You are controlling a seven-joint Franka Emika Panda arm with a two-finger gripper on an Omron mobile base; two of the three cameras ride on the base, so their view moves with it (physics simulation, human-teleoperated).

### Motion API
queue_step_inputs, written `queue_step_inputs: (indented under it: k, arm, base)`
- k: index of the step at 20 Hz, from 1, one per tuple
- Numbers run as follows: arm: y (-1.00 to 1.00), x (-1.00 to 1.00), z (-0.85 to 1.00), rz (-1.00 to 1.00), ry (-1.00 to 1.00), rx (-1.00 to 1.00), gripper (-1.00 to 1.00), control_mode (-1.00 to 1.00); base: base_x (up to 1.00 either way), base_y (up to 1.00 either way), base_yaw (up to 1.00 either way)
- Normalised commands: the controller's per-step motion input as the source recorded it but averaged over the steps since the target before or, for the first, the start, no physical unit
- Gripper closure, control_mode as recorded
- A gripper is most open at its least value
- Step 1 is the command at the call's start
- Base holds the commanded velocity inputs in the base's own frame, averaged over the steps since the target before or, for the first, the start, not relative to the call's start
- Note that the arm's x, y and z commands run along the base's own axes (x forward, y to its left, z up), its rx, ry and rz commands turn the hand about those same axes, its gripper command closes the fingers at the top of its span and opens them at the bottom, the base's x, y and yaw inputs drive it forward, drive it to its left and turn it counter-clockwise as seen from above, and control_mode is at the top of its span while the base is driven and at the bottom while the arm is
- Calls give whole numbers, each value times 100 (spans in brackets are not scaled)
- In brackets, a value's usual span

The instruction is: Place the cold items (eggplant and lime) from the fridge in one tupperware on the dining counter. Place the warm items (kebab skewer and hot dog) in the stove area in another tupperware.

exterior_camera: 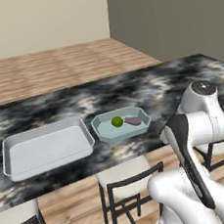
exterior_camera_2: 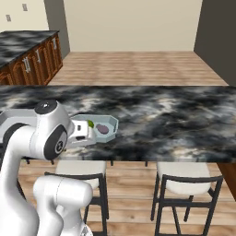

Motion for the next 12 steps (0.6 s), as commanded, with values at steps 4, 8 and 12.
queue_step_inputs:
  k: [4,8,12]
  arm:
    - [8,-62,0,4,10,5,-100,-100]
    - [33,-24,0,0,3,-6,-100,-100]
    - [14,0,0,0,1,-7,-100,-100]
  base:
    - [0,0,0]
    - [0,0,0]
    - [0,0,0]
